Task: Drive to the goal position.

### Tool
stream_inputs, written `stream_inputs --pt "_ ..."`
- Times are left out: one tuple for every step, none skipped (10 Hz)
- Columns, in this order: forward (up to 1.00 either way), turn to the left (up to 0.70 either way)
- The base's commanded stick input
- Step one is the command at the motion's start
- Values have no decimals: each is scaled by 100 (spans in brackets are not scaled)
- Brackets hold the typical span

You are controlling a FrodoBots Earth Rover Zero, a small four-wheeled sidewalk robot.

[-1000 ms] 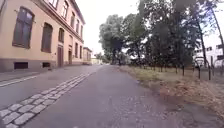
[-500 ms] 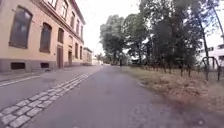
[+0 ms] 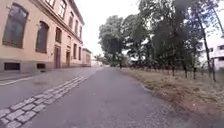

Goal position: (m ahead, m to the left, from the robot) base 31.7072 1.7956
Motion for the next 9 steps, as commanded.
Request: stream_inputs --pt "85 1" --pt "85 1" --pt "85 1" --pt "85 1" --pt "85 1" --pt "85 1" --pt "85 1" --pt "85 1" --pt "85 1"
